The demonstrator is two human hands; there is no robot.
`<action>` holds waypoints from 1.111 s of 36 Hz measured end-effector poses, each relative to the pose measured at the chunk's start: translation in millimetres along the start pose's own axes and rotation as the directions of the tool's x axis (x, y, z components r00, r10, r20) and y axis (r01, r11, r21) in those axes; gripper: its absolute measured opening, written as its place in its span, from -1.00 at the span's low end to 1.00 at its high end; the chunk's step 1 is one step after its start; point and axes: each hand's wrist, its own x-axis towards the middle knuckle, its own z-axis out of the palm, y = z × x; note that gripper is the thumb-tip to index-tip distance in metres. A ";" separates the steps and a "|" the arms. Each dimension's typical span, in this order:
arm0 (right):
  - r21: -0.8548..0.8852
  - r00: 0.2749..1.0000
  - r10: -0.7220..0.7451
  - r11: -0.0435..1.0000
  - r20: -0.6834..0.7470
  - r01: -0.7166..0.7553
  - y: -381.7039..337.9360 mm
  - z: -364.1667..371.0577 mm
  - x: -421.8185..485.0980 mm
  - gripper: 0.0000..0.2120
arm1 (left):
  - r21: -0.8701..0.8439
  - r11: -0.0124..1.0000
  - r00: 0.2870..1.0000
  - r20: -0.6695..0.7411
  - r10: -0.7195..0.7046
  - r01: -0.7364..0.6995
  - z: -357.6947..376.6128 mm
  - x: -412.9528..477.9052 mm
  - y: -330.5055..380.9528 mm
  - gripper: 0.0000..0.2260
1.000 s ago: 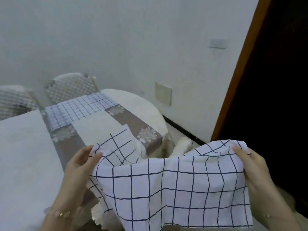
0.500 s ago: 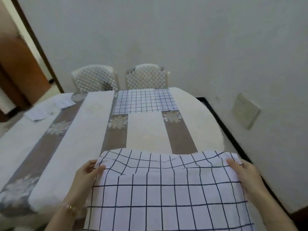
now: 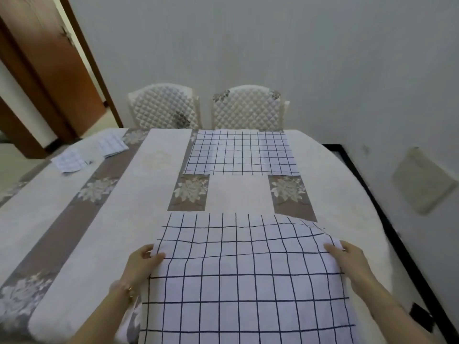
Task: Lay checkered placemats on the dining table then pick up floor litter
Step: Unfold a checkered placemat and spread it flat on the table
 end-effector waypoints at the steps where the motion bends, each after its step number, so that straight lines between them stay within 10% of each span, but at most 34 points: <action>1: -0.014 1.000 0.015 1.000 -0.004 -0.015 2.3 3.9 8.9 -0.90 | 0.013 1.000 1.000 -0.011 -0.008 0.008 2.5 9.1 -1.5 -0.86; 10: -0.136 0.990 0.129 0.981 -0.051 -0.135 20.9 21.0 48.3 -0.76 | 0.188 0.975 0.993 -0.031 -0.114 0.118 12.6 53.7 -7.8 -0.54; 40: -0.454 0.986 0.054 0.883 -0.158 -0.121 17.7 28.8 65.5 -0.73 | 0.341 0.939 0.985 -0.173 0.023 0.038 34.6 65.3 3.7 -0.73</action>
